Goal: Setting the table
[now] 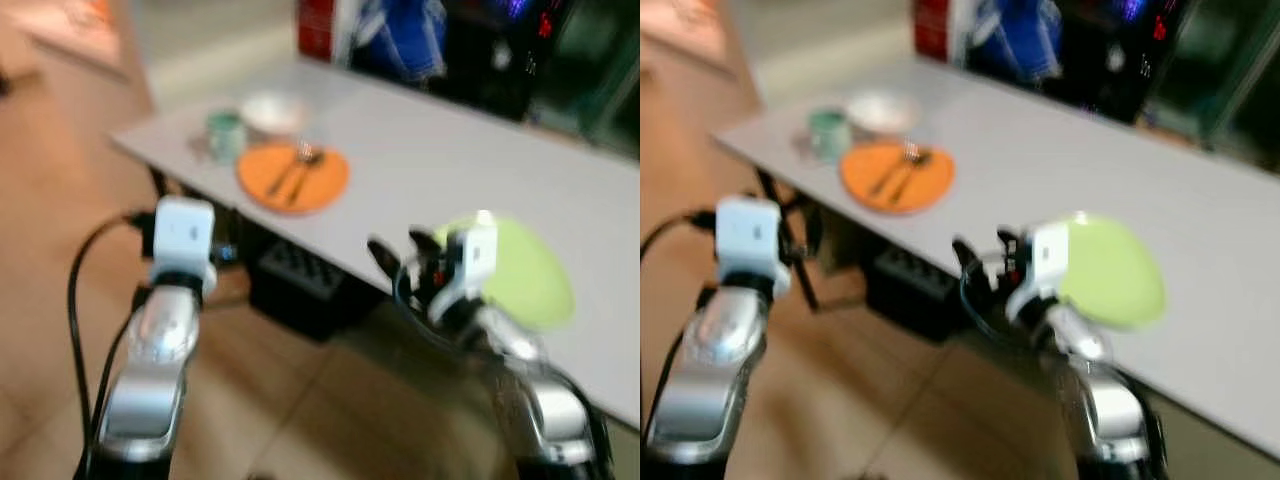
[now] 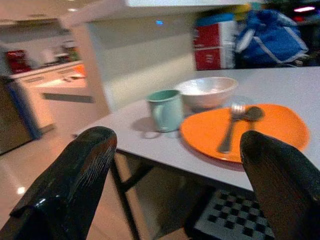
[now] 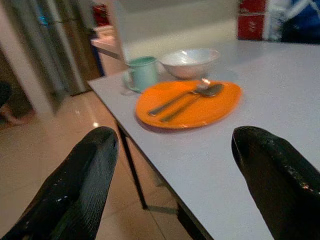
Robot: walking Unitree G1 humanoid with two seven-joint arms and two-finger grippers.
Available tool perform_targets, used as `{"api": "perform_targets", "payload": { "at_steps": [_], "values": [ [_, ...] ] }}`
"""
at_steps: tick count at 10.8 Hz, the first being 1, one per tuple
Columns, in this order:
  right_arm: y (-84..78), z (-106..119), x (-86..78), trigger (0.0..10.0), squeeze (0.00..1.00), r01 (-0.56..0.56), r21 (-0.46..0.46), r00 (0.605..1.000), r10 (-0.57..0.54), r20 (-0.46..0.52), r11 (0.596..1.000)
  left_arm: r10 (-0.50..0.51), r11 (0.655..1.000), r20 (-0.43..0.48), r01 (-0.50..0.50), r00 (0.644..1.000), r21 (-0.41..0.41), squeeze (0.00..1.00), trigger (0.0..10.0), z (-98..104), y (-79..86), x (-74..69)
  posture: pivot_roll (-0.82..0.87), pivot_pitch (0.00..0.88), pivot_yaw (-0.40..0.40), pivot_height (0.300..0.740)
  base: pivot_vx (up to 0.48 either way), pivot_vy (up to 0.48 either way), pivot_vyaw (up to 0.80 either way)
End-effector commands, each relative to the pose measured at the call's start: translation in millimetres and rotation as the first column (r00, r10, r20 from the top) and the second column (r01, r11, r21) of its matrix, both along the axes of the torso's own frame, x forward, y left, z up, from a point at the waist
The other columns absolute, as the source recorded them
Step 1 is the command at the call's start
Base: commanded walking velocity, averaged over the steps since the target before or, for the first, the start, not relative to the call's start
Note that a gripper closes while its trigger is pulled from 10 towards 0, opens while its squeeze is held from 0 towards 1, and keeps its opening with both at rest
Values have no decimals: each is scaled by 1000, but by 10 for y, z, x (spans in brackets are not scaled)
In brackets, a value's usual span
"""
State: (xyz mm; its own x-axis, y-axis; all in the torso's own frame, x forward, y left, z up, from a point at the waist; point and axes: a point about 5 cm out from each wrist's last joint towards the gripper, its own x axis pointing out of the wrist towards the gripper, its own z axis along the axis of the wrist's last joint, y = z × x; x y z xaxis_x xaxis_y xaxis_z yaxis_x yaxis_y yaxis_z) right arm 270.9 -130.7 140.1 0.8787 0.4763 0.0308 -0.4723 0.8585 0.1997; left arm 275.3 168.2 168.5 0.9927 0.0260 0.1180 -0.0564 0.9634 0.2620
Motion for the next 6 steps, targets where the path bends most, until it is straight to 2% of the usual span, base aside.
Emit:
{"api": "perform_targets", "payload": {
  "at_steps": [1,4,6],
  "values": [
    [-18,54,29,10000,0,-2,4,1000,2,13,1000,7,1000,59,-7,998,-10,0,10000,115,5,7,8,0,-46,740,0,0,800],
    [6,93,35,10000,0,-12,16,1000,12,26,1000,-4,1000,87,4,996,-1,0,10000,157,20,9,4,0,-45,740,0,0,800],
    [14,91,7,10000,0,-49,20,998,49,26,999,-50,999,132,47,990,19,0,10000,230,-31,3,12,0,-54,740,0,0,800]
  ]
}}
